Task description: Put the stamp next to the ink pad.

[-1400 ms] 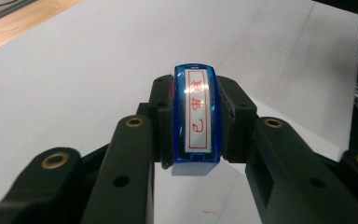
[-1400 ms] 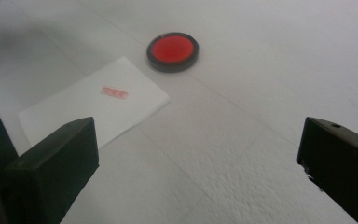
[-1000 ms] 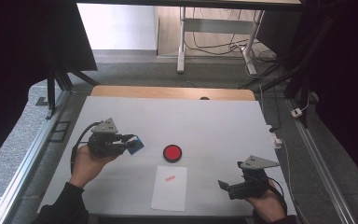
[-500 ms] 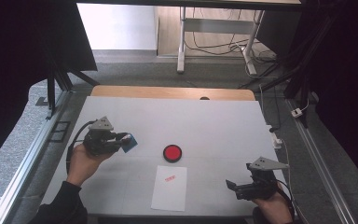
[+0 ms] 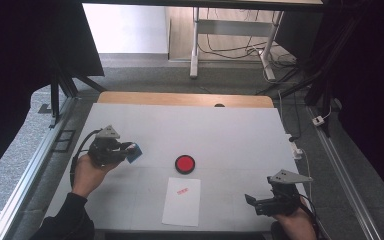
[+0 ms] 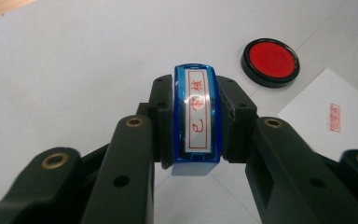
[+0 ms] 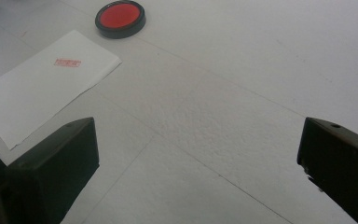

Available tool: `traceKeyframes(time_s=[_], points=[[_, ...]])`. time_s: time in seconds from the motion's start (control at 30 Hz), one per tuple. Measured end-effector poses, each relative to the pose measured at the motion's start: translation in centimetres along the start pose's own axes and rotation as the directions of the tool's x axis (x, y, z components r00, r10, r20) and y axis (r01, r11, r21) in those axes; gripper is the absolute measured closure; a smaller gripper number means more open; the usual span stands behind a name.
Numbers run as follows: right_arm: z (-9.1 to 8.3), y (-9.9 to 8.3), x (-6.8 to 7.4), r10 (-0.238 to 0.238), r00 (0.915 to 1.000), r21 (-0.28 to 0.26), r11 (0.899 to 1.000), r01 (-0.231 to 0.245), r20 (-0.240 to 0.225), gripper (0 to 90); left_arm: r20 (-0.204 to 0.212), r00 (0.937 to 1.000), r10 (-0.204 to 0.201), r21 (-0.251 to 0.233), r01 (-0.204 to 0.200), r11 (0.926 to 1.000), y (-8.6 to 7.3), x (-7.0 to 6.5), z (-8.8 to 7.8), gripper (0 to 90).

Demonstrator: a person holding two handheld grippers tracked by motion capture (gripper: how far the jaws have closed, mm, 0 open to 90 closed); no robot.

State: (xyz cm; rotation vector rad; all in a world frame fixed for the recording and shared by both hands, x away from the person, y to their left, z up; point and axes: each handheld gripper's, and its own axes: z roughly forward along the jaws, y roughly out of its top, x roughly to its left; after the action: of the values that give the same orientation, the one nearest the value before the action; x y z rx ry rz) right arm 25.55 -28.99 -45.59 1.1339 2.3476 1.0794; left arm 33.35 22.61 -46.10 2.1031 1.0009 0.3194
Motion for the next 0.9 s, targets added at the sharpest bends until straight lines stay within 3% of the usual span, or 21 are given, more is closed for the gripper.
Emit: traceKeyframes(time_s=[0.53, 0.9], points=[[0.2, 0.0, 0.2, -0.021, 0.9998, 0.014, 1.0, 0.021, -0.005, 0.0, -0.029, 0.9993, -0.025, 0.048, 0.026, 0.9985, -1.2, 0.9, 2.2, 69.7], [0.3, 0.1, 0.2, -0.026, 0.9996, 0.023, 0.999, 0.026, -0.007, 0.0, -0.034, 0.9994, 0.01, 0.091, -0.007, 0.9958, -1.5, 0.9, 3.5, 69.6]])
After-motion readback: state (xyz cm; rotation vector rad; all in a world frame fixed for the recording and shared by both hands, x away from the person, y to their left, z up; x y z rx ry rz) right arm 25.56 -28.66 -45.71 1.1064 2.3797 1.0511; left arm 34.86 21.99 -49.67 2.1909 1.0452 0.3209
